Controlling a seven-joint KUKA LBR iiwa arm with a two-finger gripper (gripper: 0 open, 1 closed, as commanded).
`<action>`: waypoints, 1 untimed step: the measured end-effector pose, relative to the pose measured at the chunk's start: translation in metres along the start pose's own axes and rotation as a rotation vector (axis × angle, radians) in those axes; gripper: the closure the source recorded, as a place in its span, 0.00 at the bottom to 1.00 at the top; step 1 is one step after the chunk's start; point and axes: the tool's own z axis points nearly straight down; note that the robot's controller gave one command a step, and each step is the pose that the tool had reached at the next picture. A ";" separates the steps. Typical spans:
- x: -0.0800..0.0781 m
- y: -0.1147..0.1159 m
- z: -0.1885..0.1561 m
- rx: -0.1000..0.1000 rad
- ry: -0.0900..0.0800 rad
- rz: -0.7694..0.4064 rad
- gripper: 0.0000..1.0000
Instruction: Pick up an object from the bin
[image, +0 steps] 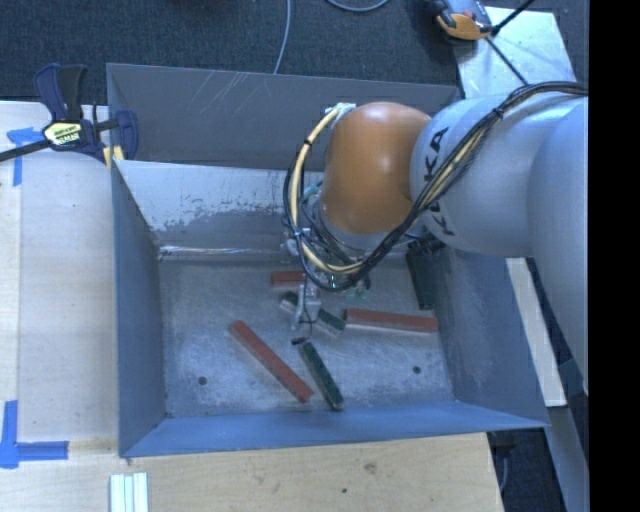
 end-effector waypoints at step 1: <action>0.000 0.000 0.000 0.000 -0.001 0.002 0.00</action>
Offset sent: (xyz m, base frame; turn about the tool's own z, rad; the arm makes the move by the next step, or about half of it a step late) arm 0.0225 -0.0306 -0.0667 0.0720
